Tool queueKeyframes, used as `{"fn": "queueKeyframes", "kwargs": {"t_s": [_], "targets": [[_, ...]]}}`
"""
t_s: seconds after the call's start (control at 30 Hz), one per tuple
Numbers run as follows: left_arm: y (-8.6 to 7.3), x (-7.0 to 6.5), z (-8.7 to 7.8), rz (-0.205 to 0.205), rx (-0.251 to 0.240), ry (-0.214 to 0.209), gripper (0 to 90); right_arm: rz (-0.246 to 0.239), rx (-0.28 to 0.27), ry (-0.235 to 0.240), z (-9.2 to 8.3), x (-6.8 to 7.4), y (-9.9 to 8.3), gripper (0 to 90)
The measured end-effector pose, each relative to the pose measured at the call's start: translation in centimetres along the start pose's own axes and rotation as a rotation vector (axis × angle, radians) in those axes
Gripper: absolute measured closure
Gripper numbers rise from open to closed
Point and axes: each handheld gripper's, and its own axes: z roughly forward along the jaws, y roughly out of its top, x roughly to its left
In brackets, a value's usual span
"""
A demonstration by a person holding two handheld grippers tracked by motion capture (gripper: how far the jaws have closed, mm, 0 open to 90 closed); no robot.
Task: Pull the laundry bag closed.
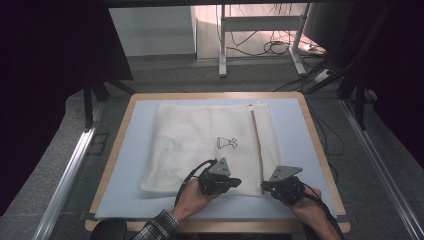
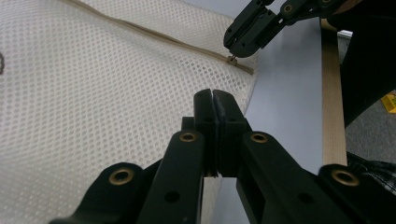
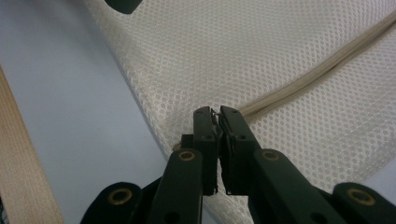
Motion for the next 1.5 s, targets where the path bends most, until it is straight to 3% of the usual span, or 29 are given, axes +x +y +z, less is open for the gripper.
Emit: {"fn": "queueKeyframes", "kwargs": {"t_s": [0.63,0.77,0.8,0.9,1.0,1.3,1.5], "targets": [[1.3,-1.6,4.1,0.016,0.032,-0.038,89.7,0.005,0.011,-0.01,0.0,0.0,-0.1,84.1],[1.5,-1.8,5.3,0.023,0.058,-0.043,89.7,0.008,0.009,-0.012,0.0,0.0,-0.1,83.9],[1.4,-1.9,5.8,0.044,0.088,-0.034,89.7,0.008,0.008,-0.013,0.0,0.0,-0.1,83.8],[1.2,-2.1,6.1,0.057,0.085,-0.017,89.8,0.008,0.008,-0.011,0.0,0.0,-0.1,83.8],[1.0,-1.8,6.2,0.019,0.066,-0.037,89.8,0.006,0.01,-0.013,0.0,0.0,-0.1,83.8],[1.0,-2.0,6.1,0.037,0.076,-0.024,89.8,-0.017,0.014,-0.016,0.1,0.1,0.0,83.8],[0.9,-2.1,6.1,0.034,0.077,-0.016,89.8,-0.005,0.014,-0.014,0.2,0.0,0.0,83.7]]}}
